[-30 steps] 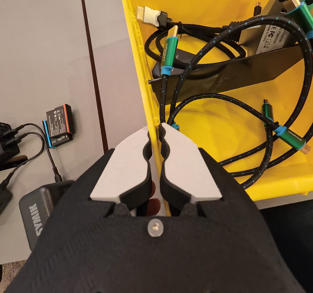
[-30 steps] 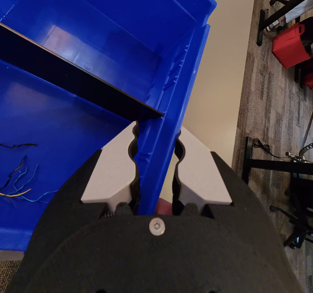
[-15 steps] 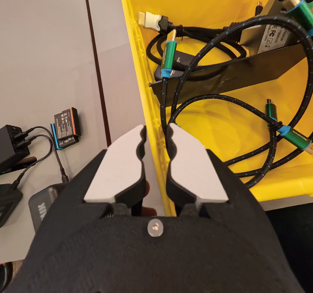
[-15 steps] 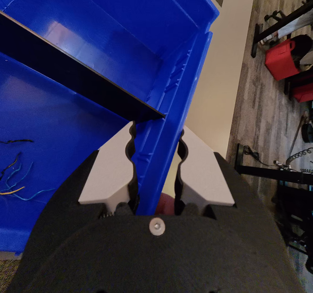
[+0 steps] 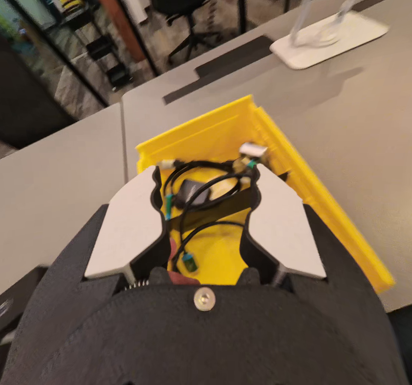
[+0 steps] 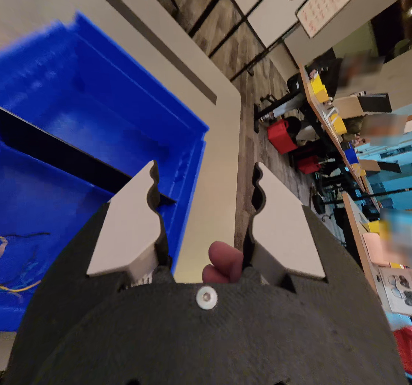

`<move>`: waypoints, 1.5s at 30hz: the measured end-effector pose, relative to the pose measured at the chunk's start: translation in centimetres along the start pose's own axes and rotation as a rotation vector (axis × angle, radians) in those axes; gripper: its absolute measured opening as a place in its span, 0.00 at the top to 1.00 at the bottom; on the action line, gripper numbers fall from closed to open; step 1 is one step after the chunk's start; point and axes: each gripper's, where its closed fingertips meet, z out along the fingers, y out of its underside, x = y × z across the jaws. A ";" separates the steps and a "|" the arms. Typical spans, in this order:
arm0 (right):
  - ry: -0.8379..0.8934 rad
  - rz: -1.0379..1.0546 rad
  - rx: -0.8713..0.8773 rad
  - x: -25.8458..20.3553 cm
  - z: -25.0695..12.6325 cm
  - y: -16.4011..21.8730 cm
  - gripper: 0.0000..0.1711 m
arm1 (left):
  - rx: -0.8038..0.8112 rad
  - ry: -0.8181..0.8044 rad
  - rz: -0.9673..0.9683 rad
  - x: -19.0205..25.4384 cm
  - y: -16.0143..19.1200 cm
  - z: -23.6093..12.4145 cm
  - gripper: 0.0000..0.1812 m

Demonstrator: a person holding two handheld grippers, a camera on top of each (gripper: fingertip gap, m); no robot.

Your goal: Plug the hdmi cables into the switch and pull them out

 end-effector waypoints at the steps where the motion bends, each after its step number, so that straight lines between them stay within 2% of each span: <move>1: -0.016 -0.007 0.023 -0.6 -0.5 -1.4 0.52 | 0.028 0.047 -0.002 1.8 -1.2 0.4 0.58; 5: -0.140 -0.006 0.127 -5.1 -2.5 -6.9 0.52 | 0.093 0.215 0.035 9.7 -4.6 2.1 0.55; 10: -0.369 0.078 0.264 -12.7 -4.3 -13.5 0.53 | 0.167 0.368 0.104 19.2 -7.1 4.0 0.52; 13: -0.464 0.093 0.298 -17.4 -4.7 -16.6 0.53 | 0.178 0.455 0.128 24.0 -7.4 4.7 0.53; 17: -0.633 0.206 0.359 -24.2 -5.9 -21.5 0.53 | 0.148 0.474 0.165 26.9 -5.9 6.3 0.54; 21: -0.663 0.159 0.354 -29.9 -5.2 -23.6 0.52 | 0.110 0.486 0.113 27.3 -4.2 7.9 0.53; 26: -0.816 0.290 0.317 -35.6 -4.5 -24.1 0.45 | 0.077 0.456 0.015 24.6 -2.7 9.1 0.53; 29: -0.822 0.321 0.303 -37.1 -4.0 -24.3 0.44 | 0.085 0.422 -0.040 22.9 -3.0 9.9 0.53; 31: -0.789 0.266 0.294 -38.2 -3.0 -23.8 0.45 | 0.086 0.399 -0.069 22.4 -2.8 10.5 0.54; 36: -0.650 -0.098 0.247 -40.3 -0.9 -20.8 0.39 | 0.014 0.424 -0.143 24.5 -1.0 10.8 0.51; 41: -0.731 -0.044 0.246 -41.9 -1.6 -21.1 0.37 | 0.020 0.383 -0.032 26.0 -0.4 11.4 0.46; 45: -0.712 -0.136 0.227 -42.4 -1.3 -19.8 0.33 | 0.002 0.376 -0.036 26.1 0.3 11.9 0.45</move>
